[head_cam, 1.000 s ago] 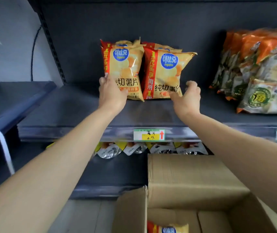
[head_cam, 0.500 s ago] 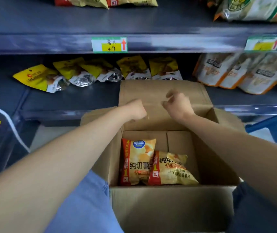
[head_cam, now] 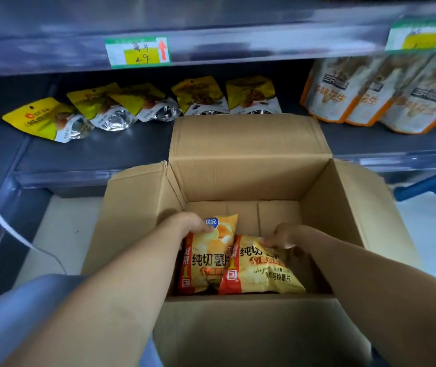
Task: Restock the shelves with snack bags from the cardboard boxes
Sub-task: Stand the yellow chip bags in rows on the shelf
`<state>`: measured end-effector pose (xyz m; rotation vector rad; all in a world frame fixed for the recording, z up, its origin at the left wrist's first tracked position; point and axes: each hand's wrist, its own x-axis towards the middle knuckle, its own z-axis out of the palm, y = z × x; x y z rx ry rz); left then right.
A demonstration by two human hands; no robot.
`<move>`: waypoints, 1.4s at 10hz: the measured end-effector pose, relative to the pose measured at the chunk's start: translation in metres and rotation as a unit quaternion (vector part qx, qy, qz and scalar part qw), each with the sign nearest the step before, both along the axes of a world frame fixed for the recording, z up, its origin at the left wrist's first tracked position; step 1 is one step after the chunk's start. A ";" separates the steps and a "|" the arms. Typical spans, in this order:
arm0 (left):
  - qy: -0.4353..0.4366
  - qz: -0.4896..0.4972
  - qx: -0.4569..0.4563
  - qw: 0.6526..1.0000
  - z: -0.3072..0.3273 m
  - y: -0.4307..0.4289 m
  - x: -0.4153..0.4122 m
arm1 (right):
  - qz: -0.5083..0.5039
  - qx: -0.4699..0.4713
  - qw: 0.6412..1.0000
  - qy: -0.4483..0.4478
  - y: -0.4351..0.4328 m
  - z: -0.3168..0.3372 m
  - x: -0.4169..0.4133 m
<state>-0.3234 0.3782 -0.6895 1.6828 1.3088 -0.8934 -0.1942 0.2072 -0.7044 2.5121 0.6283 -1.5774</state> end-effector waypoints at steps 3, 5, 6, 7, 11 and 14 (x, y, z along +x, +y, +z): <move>-0.061 0.110 -0.048 0.991 -0.022 0.003 -0.007 | -0.277 0.005 0.950 0.147 0.000 -0.018 0.007; -0.129 0.142 -0.065 0.979 -0.022 -0.004 -0.004 | -0.382 0.040 0.903 0.192 0.006 -0.020 0.004; -0.151 0.136 -0.045 0.978 -0.023 -0.003 -0.005 | -0.409 0.063 0.891 0.189 0.008 -0.015 0.003; -0.182 0.143 -0.011 0.973 -0.016 0.003 -0.005 | -0.446 0.095 0.877 0.150 0.009 -0.009 0.006; -0.303 0.051 0.019 0.952 0.052 0.018 0.015 | -0.430 0.295 0.851 -0.062 0.026 0.038 0.024; -0.447 0.007 0.073 0.892 0.182 0.041 0.023 | -0.348 0.456 0.808 -0.133 0.050 0.159 0.052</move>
